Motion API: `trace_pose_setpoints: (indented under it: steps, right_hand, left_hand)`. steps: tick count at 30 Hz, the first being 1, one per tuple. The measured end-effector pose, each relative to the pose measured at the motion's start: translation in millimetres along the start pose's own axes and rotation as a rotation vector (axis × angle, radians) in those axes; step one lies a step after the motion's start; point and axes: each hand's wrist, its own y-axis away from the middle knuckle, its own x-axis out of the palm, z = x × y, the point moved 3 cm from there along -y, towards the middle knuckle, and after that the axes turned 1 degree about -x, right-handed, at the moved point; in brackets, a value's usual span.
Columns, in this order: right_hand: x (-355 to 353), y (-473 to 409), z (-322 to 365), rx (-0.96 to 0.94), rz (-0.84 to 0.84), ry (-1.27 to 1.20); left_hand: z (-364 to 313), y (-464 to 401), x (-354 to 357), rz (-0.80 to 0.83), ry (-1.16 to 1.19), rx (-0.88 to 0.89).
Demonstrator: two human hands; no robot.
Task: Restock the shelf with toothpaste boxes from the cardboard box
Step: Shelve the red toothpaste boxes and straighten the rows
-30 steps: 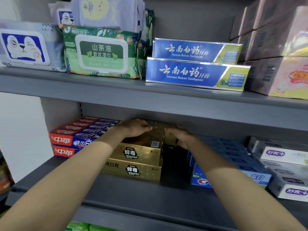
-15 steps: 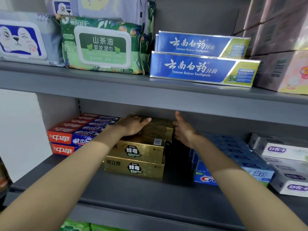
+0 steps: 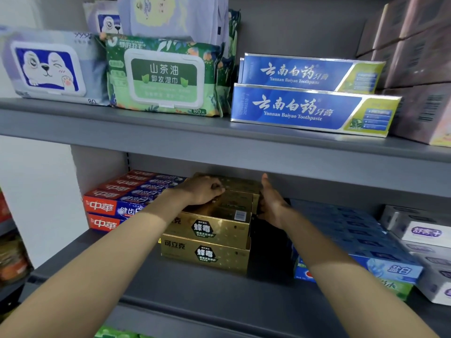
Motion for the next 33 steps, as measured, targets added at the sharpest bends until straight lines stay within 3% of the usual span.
trace_pose_setpoints:
  steps: [10,14,20,24,29,33]
  right_hand:
    - [18.1,15.8,12.4,0.048,0.117,0.043]
    - [17.1,16.1,8.6,0.023,-0.002,0.048]
    - [12.8,38.4,3.2,-0.147,-0.004,0.188]
    - [23.4,53.4,11.1,-0.245,0.022,0.381]
    - [33.9,52.2,10.3,-0.2,-0.021,0.361]
    - [39.5,48.6,8.6,-0.158,-0.054,0.345]
  left_hand:
    - [-4.0,5.0,-3.0,-0.046,0.004,-0.042]
    - [-6.7,8.7,-5.0,-0.046,0.017,-0.063]
    - [31.9,15.7,-7.9,-0.201,0.196,-0.249]
    - [41.0,20.4,-11.8,-0.184,0.506,-0.318]
    - [50.4,22.0,-13.8,-0.119,0.727,-0.297]
    - [53.9,24.2,-11.6,-0.115,0.761,-0.293]
